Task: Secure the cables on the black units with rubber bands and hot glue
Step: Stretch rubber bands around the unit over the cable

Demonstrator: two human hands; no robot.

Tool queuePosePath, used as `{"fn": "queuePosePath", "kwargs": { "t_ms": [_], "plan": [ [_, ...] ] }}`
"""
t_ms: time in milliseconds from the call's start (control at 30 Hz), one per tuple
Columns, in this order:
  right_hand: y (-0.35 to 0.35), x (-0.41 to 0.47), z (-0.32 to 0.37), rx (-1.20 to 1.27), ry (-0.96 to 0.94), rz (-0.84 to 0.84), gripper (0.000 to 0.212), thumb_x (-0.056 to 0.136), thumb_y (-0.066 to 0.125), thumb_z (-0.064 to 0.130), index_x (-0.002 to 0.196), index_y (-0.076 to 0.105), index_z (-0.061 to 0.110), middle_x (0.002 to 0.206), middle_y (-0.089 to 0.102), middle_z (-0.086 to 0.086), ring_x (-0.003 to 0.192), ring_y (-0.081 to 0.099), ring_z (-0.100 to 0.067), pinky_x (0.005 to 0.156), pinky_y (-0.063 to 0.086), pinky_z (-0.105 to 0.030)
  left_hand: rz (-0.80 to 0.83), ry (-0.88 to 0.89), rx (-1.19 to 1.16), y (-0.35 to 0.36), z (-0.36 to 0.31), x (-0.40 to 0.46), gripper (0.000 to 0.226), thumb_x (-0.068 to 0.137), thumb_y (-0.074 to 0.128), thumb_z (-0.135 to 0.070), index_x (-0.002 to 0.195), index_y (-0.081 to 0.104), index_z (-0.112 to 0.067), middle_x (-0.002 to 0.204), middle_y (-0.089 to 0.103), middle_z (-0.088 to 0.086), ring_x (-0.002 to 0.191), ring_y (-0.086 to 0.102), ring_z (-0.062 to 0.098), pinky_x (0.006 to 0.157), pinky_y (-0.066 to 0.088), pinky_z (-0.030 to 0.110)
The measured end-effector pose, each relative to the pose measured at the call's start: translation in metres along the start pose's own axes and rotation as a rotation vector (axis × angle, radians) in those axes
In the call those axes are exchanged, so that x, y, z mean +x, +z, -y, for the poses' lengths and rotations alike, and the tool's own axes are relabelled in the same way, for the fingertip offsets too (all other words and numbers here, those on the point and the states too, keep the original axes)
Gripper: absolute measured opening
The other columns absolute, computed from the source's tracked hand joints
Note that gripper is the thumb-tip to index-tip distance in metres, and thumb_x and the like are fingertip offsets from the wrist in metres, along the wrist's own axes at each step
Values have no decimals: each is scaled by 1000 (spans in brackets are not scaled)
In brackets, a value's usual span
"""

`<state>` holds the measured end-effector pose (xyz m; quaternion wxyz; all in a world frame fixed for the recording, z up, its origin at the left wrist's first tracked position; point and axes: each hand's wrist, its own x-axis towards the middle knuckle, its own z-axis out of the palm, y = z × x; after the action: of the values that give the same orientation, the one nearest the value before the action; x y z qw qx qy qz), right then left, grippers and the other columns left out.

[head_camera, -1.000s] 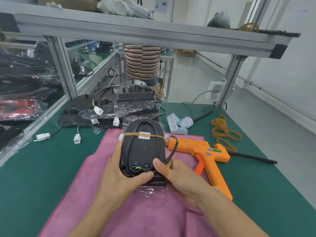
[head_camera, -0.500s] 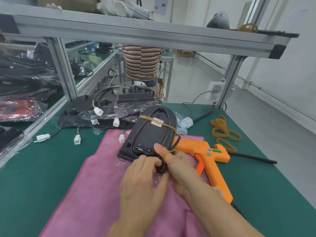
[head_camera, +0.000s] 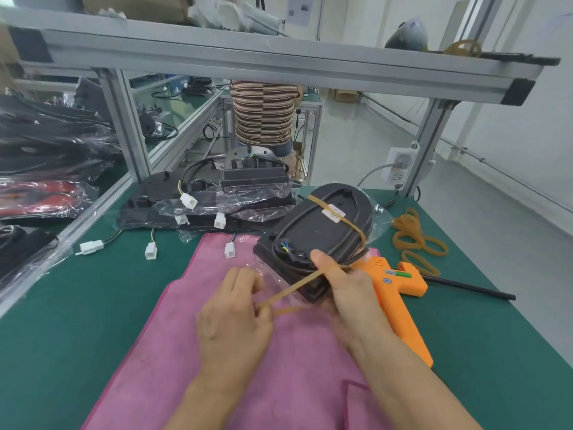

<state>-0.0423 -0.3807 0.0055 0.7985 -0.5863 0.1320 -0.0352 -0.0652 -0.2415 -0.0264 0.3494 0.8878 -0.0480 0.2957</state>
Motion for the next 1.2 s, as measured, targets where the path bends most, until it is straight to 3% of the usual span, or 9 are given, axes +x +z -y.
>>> {"fn": "queuePosePath", "kwargs": {
  "t_ms": [133,267,433,567,733,833,967,1100,1200],
  "plan": [
    [-16,-3,0,-197,-65,54,37,60,75,31,82,69,1,82,71,-11,78,66,-35,78,54,-45,-7,38,-13,-14,17,3,23,57,59,-3,76,61,-16,76,57,-12,57,44,1,52,33,17],
    [-25,-4,3,-318,-105,142,45,49,68,36,72,65,-3,71,58,-13,70,53,-22,68,42,-36,-23,148,-35,-29,22,8,19,56,53,-1,66,60,-16,70,57,-11,61,46,8,55,40,32],
    [-37,-8,6,-105,29,236,10,55,65,18,61,71,11,69,68,-14,56,63,-19,49,49,-25,0,180,-29,-35,36,13,17,62,46,-6,61,57,-19,64,56,-10,62,45,9,63,37,36],
    [-37,-13,8,-34,88,263,20,38,70,28,55,65,17,60,64,-10,47,60,-22,44,49,-27,27,284,140,-25,46,5,25,77,42,-16,68,65,-14,74,63,-4,69,44,11,70,31,37],
    [-37,-13,5,-43,153,289,20,41,71,28,57,69,17,66,67,-13,53,64,-24,49,52,-28,-33,334,38,-27,22,18,20,74,43,-11,64,61,-13,70,60,-6,64,46,12,70,32,36],
    [-36,-11,5,-80,185,313,13,49,70,25,60,72,18,68,69,-11,53,65,-21,47,51,-24,-48,196,-130,-26,3,29,19,64,49,0,60,55,-17,62,55,-10,65,45,5,70,34,30],
    [-37,-9,0,-100,164,334,36,43,72,31,74,69,13,74,63,-17,57,62,-24,53,52,-26,20,-259,-485,-15,6,36,38,61,56,23,56,56,-14,60,58,0,57,48,7,57,40,18],
    [-43,-7,-5,-82,50,359,47,49,72,28,88,66,4,80,59,-20,68,59,-28,57,50,-27,188,-121,-581,-17,17,19,40,61,66,16,55,53,-22,63,56,-7,57,42,3,57,34,15],
    [-43,-10,-10,-78,1,410,29,51,70,27,76,72,13,72,66,-8,63,64,-18,56,51,-24,273,-145,-704,-21,28,9,23,56,61,3,56,60,-21,64,55,-6,61,47,7,59,38,14]
  ]
}}
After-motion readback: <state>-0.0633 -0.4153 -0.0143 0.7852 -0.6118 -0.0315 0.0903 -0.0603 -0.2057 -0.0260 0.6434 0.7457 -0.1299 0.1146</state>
